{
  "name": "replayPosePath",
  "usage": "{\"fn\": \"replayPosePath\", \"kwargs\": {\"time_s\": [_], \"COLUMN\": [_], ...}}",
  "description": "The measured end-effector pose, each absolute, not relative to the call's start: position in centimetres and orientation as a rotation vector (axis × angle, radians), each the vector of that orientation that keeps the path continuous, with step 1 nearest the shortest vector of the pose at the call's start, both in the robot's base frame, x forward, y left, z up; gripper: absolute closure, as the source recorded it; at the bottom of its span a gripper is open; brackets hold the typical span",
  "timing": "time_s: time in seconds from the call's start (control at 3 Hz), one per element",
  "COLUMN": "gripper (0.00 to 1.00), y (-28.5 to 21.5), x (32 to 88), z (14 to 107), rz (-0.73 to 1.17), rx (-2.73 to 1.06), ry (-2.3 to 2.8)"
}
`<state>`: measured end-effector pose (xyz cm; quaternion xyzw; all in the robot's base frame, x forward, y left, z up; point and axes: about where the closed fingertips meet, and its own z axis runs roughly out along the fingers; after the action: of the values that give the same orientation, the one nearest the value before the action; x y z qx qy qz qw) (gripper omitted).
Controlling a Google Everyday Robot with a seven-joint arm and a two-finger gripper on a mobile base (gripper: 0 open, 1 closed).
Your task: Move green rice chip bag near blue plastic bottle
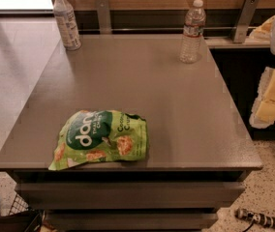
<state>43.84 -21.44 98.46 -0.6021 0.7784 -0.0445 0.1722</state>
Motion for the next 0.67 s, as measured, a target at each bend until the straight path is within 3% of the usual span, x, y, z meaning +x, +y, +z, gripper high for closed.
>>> {"fn": "replayPosePath", "kwargs": {"time_s": [0.67], "gripper": [0.0], "y": [-18.9], "x": [46.2], "z": [98.8], "rz": [-0.11], "rx": [-1.755], "ry": [2.172]}}
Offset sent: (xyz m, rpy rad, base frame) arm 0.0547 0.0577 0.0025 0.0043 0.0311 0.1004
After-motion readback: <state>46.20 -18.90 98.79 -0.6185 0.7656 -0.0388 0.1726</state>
